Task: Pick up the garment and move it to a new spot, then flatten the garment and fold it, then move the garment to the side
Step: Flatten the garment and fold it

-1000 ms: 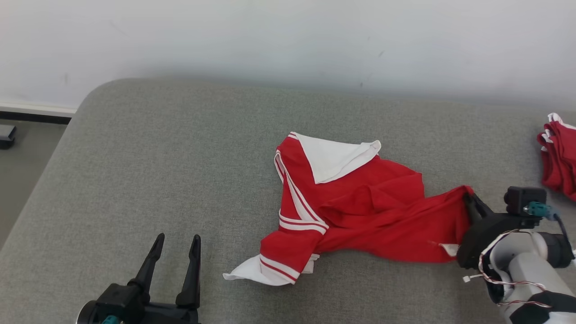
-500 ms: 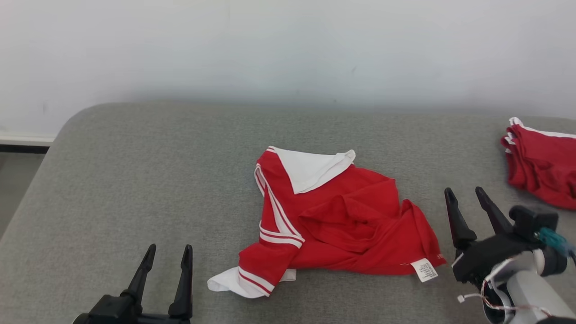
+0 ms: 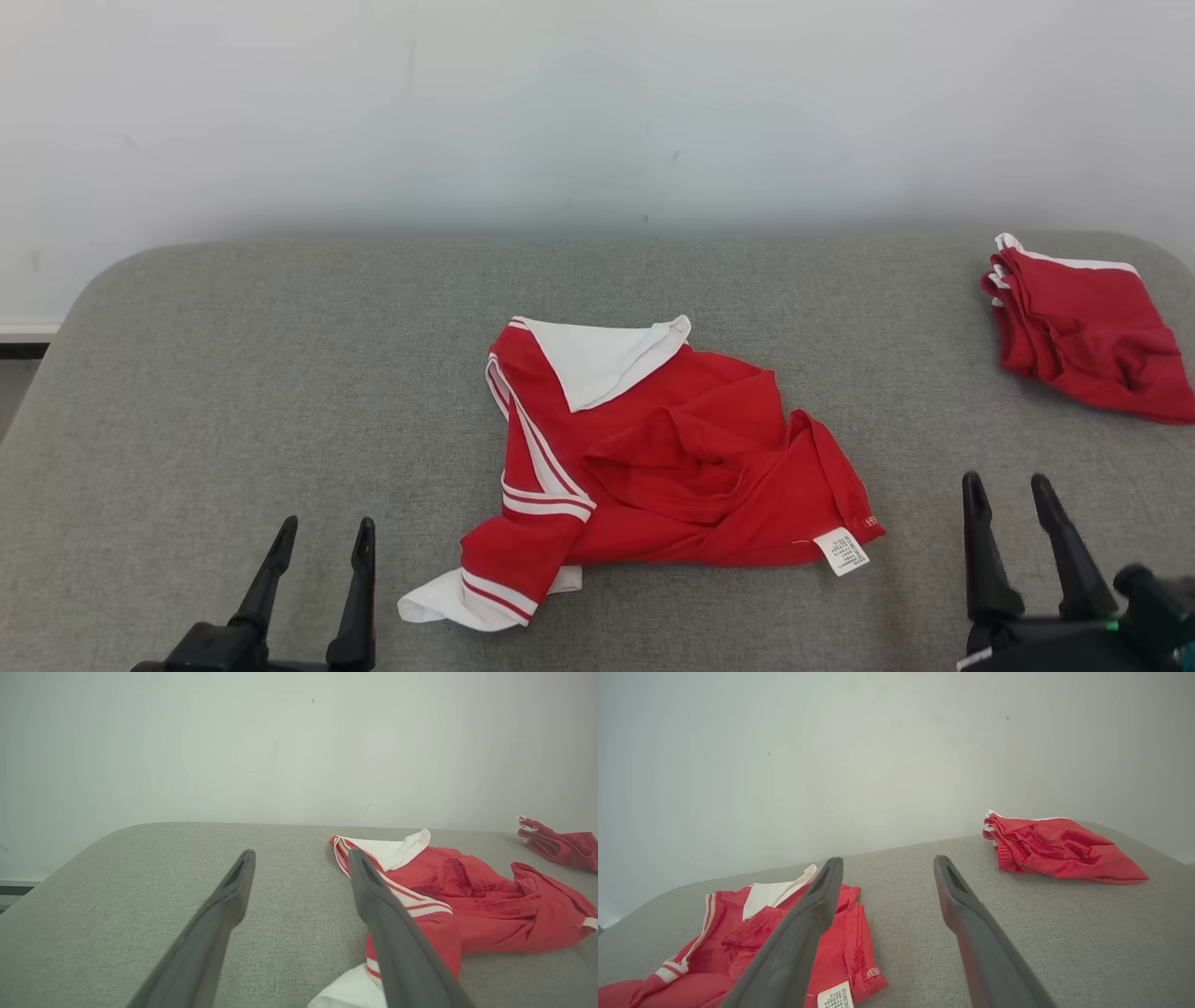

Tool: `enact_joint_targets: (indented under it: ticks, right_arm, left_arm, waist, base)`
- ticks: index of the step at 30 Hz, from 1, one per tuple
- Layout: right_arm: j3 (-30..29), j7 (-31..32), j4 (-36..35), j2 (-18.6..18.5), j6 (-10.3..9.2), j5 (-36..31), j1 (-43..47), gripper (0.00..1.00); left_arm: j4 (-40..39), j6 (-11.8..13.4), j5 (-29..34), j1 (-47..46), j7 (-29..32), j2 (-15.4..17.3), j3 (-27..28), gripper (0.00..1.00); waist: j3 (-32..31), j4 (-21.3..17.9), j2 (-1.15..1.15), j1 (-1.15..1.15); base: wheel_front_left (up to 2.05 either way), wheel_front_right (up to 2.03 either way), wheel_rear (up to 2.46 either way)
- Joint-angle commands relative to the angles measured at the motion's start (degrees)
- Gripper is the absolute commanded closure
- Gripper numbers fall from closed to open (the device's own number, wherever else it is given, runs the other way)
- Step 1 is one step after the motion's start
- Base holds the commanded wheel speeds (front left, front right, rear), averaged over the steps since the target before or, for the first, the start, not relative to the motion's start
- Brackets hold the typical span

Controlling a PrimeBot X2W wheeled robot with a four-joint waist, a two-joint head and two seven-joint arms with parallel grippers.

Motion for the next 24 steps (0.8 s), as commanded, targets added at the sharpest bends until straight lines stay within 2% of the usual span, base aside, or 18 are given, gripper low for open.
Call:
enact_joint_targets:
  ticks: [1, 7, 14, 20, 24]
  right_arm:
    - [-0.92, 0.34, -1.5, 1.42, -0.15, -1.1, 1.84, 0.0]
    - [-3.0, 1.69, -6.03, 4.33, -0.15, -4.34, 5.55, 0.0]
    - [-3.49, 3.14, -7.83, 5.54, -0.15, -5.45, 6.22, 0.0]
    - [-2.1, 3.56, -7.9, 6.09, -0.15, -6.26, 5.17, 0.0]
    - [-1.67, 3.66, -7.98, 6.48, -0.15, -6.84, 4.46, 0.0]
  left_arm:
    - [0.52, 0.06, 0.95, 0.75, -0.19, 0.39, 0.46, 0.0]
    - [2.3, 1.79, 4.41, 0.57, -0.19, 0.97, 2.23, 0.0]
    - [3.53, 1.07, 5.14, -0.43, -0.19, 1.05, 1.8, 0.0]
    - [5.58, 0.19, 5.95, -4.82, -0.19, 0.46, -5.08, 0.0]
    - [9.61, 0.1, 6.46, -9.86, 0.17, 0.71, -10.51, 0.0]
  waist:
    - [-0.12, -0.14, 0.0, 0.0]
    - [0.14, -0.9, 0.0, 0.0]
    - [0.39, -1.57, 0.0, 0.0]
    - [1.46, -3.32, 0.0, 0.0]
    - [2.97, -4.99, 0.0, 0.0]
  base:
    - [0.0, 0.0, 0.0]
    - [0.0, 0.0, 0.0]
    - [0.0, 0.0, 0.0]
    - [0.0, 0.0, 0.0]
    - [0.0, 0.0, 0.0]
